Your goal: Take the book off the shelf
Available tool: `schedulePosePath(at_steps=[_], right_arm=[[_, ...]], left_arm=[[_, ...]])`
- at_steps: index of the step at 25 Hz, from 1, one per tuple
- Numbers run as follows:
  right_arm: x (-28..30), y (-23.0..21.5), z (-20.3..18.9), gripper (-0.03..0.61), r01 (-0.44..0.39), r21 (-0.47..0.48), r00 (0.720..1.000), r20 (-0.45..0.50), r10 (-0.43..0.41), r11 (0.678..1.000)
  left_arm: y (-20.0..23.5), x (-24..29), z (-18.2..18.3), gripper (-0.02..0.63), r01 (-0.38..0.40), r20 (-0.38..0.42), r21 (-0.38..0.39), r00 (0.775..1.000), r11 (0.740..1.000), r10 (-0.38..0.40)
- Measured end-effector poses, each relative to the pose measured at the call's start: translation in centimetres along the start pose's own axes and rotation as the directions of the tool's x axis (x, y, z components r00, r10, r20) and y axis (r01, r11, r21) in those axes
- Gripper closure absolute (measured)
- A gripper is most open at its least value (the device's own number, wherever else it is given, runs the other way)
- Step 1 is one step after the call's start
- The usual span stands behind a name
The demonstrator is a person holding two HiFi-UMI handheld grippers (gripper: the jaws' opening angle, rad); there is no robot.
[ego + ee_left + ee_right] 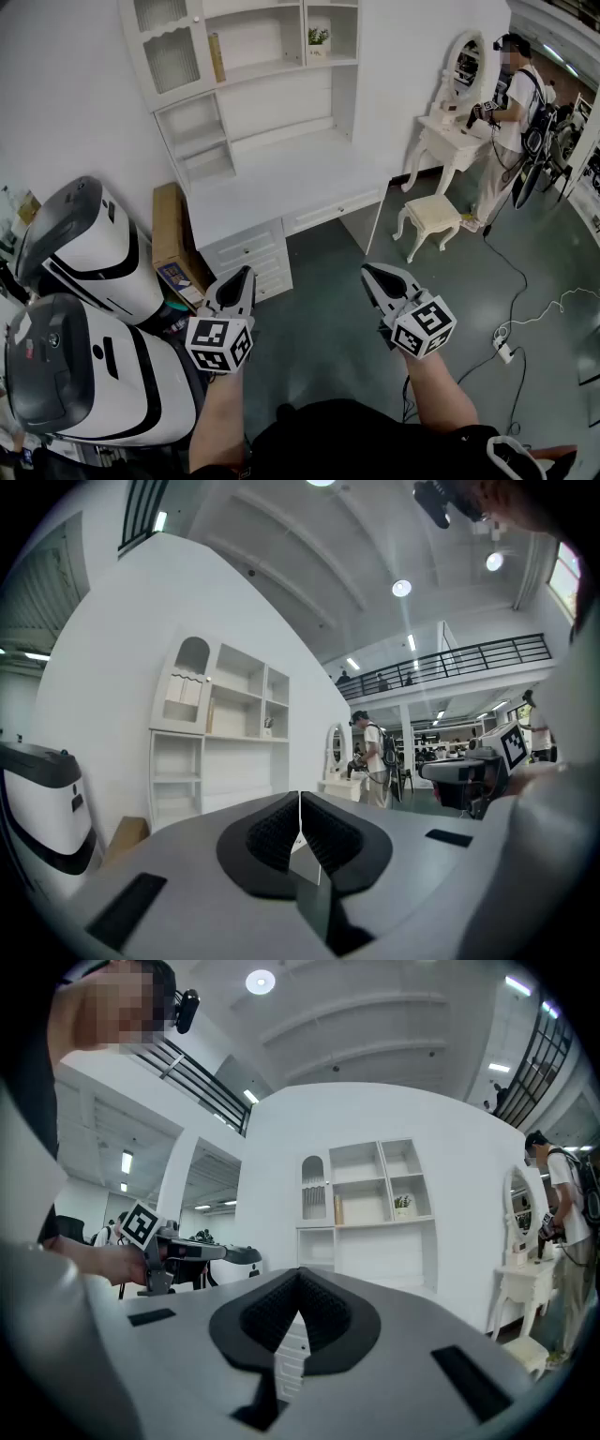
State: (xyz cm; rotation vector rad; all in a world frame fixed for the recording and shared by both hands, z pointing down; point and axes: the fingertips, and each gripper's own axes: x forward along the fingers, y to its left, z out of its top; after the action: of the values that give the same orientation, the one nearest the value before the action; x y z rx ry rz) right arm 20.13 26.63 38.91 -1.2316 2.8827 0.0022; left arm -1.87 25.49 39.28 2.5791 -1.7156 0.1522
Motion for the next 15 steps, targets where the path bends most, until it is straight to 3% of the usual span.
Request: schedulePosePath(at_steps=[15], right_arm=[[-0.2, 1.1, -0.3, 0.566, -0.008, -0.012, 1.0, -0.006, 0.008, 1.0]], left_arm=[[0.6, -1.4, 0.2, 0.604, -0.044, 0.027, 0.015, 0.999, 0.999, 0.044]])
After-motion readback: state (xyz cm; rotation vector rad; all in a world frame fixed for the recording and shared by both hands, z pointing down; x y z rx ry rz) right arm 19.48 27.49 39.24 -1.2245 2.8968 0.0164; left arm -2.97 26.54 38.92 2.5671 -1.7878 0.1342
